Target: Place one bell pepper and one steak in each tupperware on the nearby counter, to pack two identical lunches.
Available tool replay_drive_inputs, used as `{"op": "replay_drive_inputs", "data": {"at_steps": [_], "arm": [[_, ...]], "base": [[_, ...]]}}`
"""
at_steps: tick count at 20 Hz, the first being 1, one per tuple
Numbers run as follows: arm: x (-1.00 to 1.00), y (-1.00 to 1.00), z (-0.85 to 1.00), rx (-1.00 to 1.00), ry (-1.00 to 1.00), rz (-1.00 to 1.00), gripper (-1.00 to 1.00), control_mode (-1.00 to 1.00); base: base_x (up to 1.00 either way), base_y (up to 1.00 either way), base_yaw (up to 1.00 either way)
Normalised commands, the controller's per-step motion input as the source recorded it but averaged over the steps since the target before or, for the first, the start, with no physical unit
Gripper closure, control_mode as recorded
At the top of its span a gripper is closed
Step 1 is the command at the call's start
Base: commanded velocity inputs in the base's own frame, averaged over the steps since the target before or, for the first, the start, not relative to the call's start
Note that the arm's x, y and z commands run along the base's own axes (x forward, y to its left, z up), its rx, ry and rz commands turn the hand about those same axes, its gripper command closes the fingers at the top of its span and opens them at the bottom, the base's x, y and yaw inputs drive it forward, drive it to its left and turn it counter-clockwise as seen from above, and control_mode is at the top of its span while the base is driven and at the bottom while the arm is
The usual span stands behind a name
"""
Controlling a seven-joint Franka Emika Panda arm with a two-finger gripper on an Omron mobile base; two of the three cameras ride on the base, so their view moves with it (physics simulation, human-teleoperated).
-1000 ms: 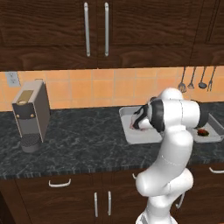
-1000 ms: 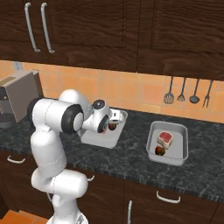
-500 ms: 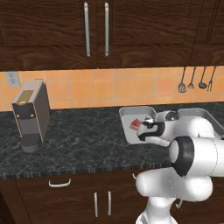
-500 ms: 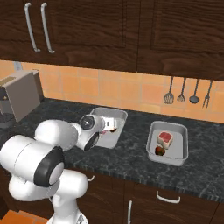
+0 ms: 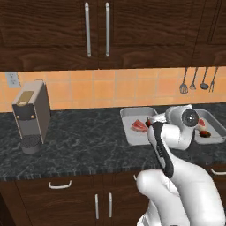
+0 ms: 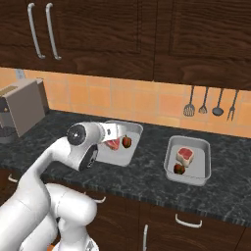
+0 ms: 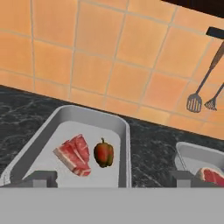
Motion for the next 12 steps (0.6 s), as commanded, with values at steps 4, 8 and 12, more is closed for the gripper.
{"op": "replay_drive_inputs", "data": {"at_steps": [4, 8, 12], "arm": [[-1.0, 0.25, 0.63, -0.09, 0.37, 0.0, -1.0, -1.0], [-1.0, 0.47, 0.15, -0.17, 0.16, 0.0, -1.0, -1.0], [-1.0, 0.73, -0.26, -0.22, -0.16, 0.06, -1.0, -1.0]], "base": [[0.0, 0.0, 0.0], [0.0, 0.0, 0.0], [0.0, 0.0, 0.0]]}}
